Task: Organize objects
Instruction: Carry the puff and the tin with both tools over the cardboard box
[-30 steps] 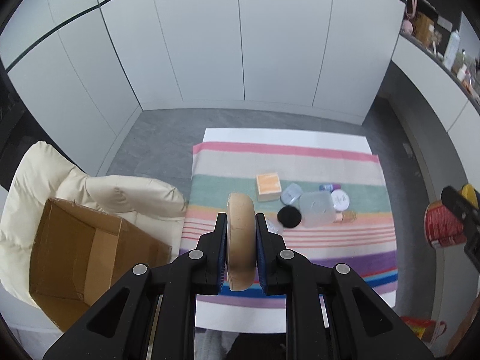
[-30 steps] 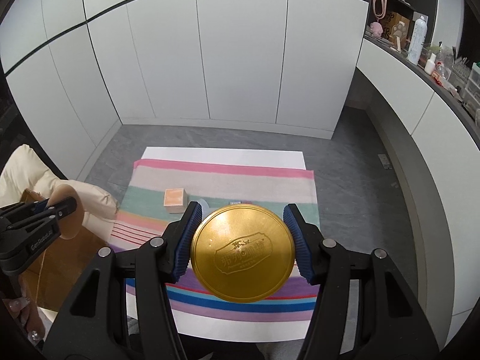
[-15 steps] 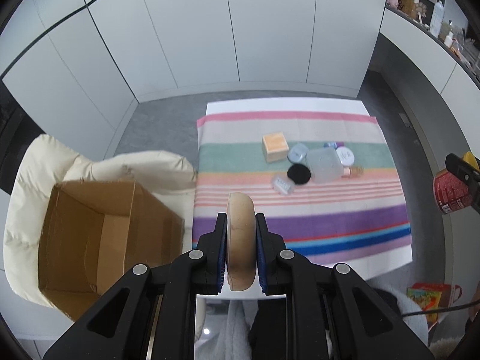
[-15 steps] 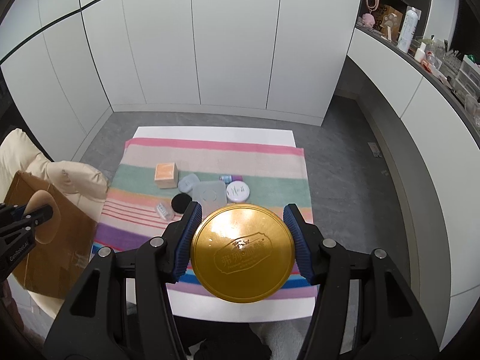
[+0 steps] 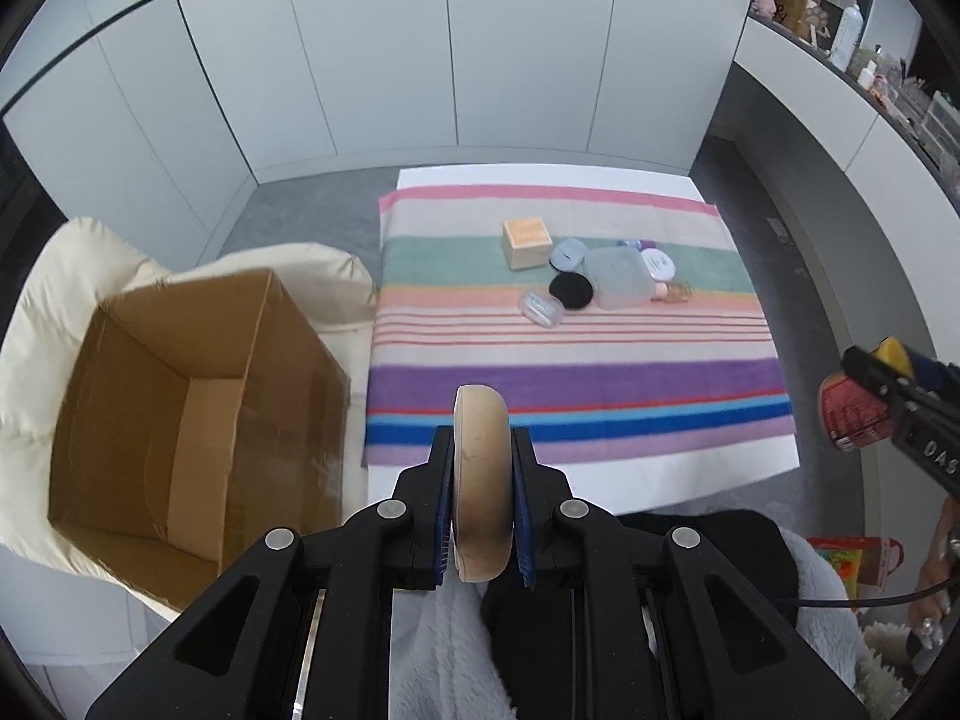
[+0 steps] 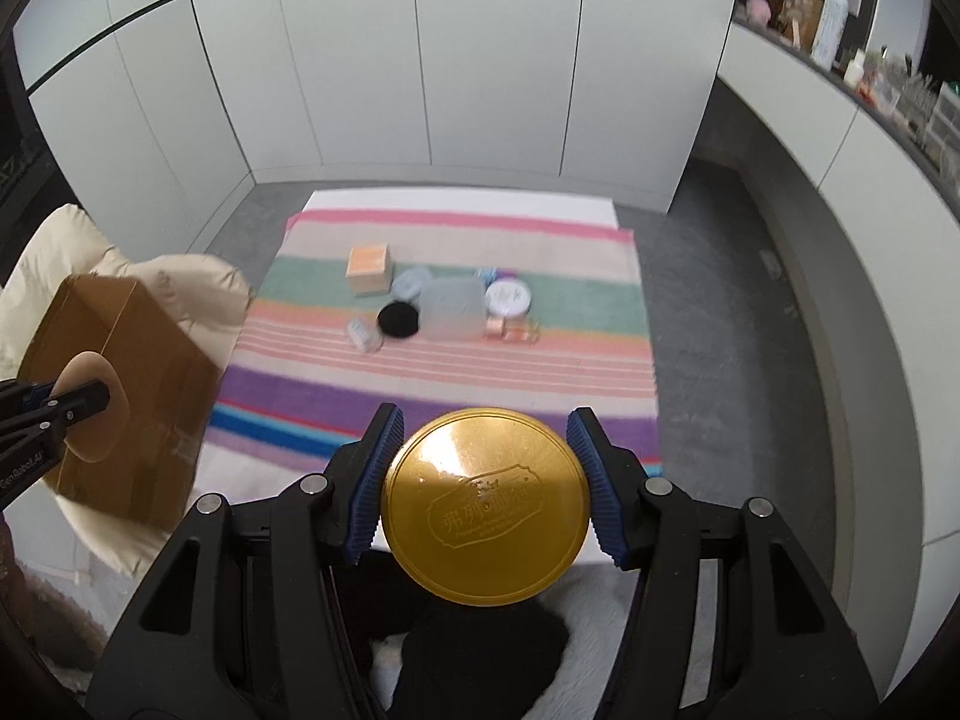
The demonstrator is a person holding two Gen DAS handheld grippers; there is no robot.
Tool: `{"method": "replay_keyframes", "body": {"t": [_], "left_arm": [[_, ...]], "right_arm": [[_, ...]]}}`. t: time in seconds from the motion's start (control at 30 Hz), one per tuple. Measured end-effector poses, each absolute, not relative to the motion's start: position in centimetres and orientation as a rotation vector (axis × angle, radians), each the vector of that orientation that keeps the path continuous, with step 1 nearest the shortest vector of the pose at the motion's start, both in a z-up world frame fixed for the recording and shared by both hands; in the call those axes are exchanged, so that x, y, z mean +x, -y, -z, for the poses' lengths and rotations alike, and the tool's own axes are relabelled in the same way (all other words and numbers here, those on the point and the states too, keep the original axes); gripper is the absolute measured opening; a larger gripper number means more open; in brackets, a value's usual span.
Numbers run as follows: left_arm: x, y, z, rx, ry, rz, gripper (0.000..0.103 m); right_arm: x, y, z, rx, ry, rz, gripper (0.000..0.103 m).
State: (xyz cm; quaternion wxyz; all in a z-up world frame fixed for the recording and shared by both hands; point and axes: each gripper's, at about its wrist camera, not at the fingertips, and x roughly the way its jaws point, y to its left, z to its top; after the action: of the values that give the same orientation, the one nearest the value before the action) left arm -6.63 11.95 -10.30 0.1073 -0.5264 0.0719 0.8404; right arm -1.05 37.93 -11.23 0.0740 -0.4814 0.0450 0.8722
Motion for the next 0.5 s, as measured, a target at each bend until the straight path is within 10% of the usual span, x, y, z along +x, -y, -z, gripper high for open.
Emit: {"method": "replay_keyframes", "body": {"t": [0.5], "left_arm": [[-5.6, -10.3, 10.0, -1.53, -0.174, -2.488, 0.018]], "right_arm": [[1.5, -34.1, 12.2, -1.509, -0.075, -2.641, 0.059]]}}
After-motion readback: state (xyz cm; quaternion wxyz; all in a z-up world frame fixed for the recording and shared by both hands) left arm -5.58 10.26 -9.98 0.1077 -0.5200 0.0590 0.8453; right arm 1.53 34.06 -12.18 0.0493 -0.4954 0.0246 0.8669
